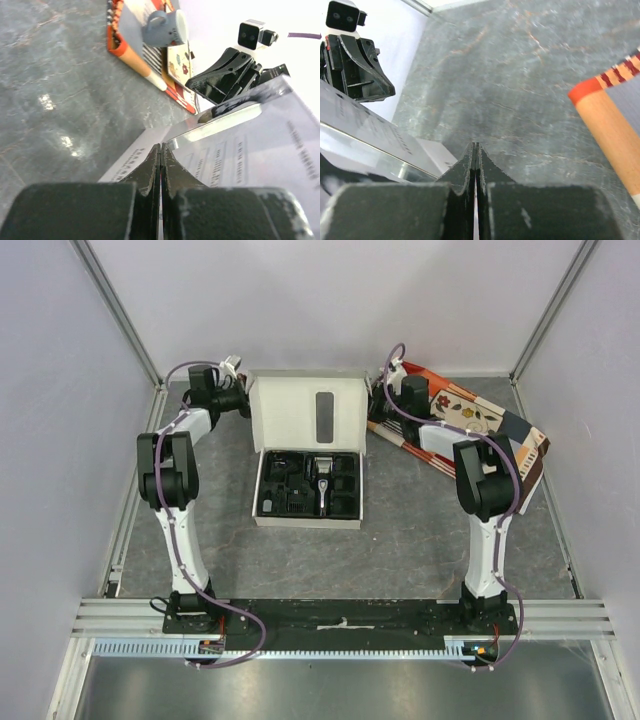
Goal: Sort the hair-cutting tools
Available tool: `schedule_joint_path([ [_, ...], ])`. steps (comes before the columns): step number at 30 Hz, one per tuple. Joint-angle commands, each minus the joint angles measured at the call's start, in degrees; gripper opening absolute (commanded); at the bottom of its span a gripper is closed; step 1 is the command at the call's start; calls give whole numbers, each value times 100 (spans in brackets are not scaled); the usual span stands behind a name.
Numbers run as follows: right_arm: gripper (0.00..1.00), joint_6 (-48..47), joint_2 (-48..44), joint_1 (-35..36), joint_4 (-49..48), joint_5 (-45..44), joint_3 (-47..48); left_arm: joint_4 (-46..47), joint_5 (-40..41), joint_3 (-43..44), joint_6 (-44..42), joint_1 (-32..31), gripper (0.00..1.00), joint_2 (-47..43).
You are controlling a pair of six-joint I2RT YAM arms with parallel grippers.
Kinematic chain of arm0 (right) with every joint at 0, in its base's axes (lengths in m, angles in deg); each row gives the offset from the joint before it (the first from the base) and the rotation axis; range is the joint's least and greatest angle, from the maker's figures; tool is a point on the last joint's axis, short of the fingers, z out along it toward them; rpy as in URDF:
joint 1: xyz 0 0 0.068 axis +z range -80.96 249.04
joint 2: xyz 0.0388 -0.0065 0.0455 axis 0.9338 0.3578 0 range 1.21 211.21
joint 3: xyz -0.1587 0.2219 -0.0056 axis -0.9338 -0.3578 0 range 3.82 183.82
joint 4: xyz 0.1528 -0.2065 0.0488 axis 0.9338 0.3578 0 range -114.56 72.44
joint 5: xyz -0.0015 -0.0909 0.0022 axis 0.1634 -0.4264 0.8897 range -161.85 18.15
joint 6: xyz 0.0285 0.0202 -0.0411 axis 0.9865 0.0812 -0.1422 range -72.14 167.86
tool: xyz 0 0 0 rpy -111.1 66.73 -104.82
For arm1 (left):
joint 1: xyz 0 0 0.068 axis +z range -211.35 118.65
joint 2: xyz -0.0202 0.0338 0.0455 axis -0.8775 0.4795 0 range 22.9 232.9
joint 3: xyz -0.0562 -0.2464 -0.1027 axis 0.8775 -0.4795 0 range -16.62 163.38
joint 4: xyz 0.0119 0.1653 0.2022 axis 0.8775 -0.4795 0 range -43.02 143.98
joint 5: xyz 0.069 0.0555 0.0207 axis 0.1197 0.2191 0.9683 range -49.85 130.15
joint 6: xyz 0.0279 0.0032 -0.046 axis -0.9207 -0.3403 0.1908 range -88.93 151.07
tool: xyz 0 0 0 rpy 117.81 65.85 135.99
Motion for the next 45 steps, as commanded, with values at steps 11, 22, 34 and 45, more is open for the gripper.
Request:
schedule_joint_path([
  [11, 0, -1025, -2013, 400, 896, -254, -904, 225, -145, -1808, 97, -11, 2, -2236],
  [22, 0, -1562, -3033, 646, 1598, -1018, -1836, -1540, 908, -2838, -1405, -11, 2, -3502],
  [34, 0, -1808, -3201, 655, 2662, -2265, -1652, -3421, 3219, -2198, -1960, -11, 2, -3617],
  [45, 0, -2089, -3061, 655, 3164, -2672, -1590, -4249, 4075, -2266, -2215, -2, 2, -3468],
])
